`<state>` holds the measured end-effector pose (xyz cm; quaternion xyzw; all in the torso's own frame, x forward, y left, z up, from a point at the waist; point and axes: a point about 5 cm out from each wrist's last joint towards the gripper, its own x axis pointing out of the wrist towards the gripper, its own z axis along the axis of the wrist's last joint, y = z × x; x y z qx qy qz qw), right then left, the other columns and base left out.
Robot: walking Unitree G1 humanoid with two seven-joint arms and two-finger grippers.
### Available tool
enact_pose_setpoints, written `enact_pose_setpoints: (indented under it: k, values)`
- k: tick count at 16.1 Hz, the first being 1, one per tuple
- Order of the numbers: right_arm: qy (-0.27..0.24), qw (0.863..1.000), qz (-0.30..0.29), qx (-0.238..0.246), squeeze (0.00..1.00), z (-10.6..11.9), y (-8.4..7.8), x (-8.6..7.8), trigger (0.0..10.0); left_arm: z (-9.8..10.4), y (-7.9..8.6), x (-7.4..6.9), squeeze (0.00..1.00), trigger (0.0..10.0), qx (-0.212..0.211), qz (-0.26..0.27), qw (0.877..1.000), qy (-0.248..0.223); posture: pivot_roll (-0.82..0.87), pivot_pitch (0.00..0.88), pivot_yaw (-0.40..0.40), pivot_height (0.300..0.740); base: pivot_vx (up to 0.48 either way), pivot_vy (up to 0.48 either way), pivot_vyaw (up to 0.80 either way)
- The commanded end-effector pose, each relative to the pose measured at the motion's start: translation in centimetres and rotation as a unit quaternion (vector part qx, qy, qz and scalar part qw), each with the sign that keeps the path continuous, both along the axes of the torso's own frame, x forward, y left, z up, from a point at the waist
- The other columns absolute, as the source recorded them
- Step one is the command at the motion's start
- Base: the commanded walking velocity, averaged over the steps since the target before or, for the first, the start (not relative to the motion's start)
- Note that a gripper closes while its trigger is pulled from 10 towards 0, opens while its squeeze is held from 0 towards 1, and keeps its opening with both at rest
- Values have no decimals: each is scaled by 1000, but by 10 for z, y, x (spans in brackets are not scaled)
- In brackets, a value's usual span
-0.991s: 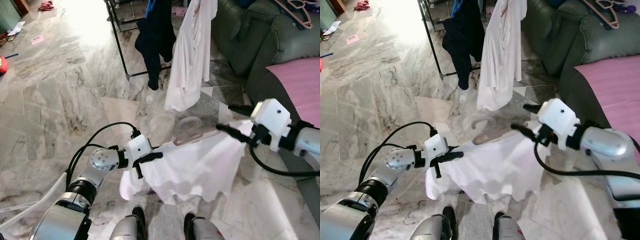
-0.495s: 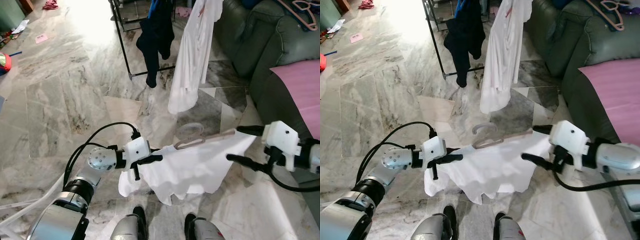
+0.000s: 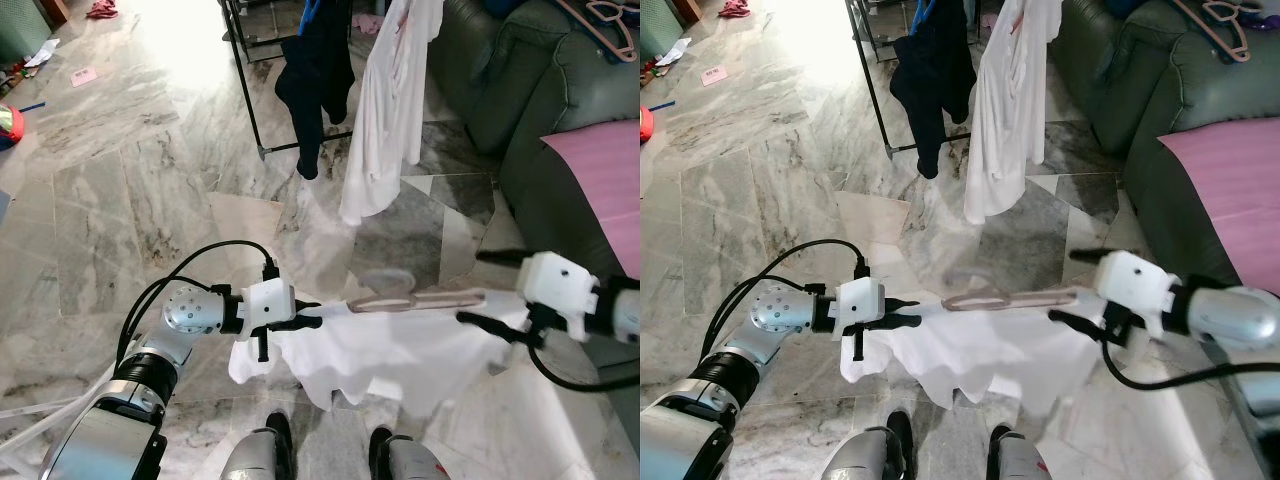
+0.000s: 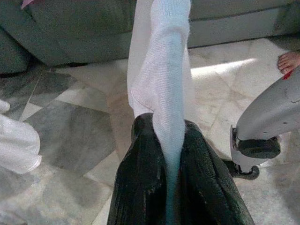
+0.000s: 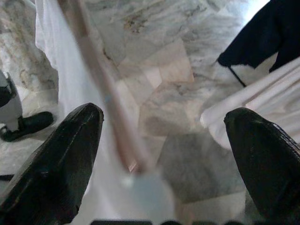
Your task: Hang hanger
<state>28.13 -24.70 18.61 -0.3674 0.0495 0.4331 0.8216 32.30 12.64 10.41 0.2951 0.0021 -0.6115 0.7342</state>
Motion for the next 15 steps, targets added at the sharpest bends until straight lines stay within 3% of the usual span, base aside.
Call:
enact_pose_setpoints:
  k: [1, 3, 4, 5, 6, 7, 13, 14, 15]
  values:
    - [2, 1000, 9, -6, 1000, -6, 4, 1, 10000, 3, -3, -2, 0, 1176, -2, -21, 1000, -13, -80, 266, 88, 740, 0, 0, 0]
    - [12, 1000, 18, 20, 1000, -10, 11, 5, 10000, 4, -10, -3, 0, 1098, -4, -36, 999, -16, -83, 268, 87, 740, 0, 0, 0]
    - [20, 999, 20, 29, 929, -11, 14, 7, 10000, 5, -12, -3, 0, 1255, -5, -40, 999, -17, -83, 268, 87, 740, 0, 0, 0]
    - [34, 998, 28, 37, 714, -13, 16, 8, 10000, 5, -14, -3, 0, 1255, -5, -45, 999, -18, -83, 270, 85, 740, 0, 0, 0]
    - [49, 997, 35, 45, 0, -16, 19, 9, 4275, 6, -16, -3, 0, 1294, -5, -47, 999, -19, -82, 270, 84, 740, 0, 0, 0]
    - [73, 995, 47, 51, 0, -20, 21, 8, 0, 6, -17, -3, 0, 1373, -5, -51, 998, -20, -81, 270, 83, 740, 0, 0, 0]
    - [168, 980, 105, 3, 0, -29, 16, -3, 0, 4, -18, -6, 0, 1608, 1, -63, 998, -17, -76, 271, 84, 740, 0, 0, 0]
    - [170, 980, 105, -1, 0, -29, 14, -2, 275, 4, -18, -6, 0, 1647, 1, -63, 998, -16, -73, 272, 85, 740, 0, 0, 0]
    - [178, 978, 109, -1, 0, -28, 13, -1, 2039, 4, -17, -6, 0, 1804, 1, -63, 998, -13, -70, 272, 86, 740, 0, 0, 0]
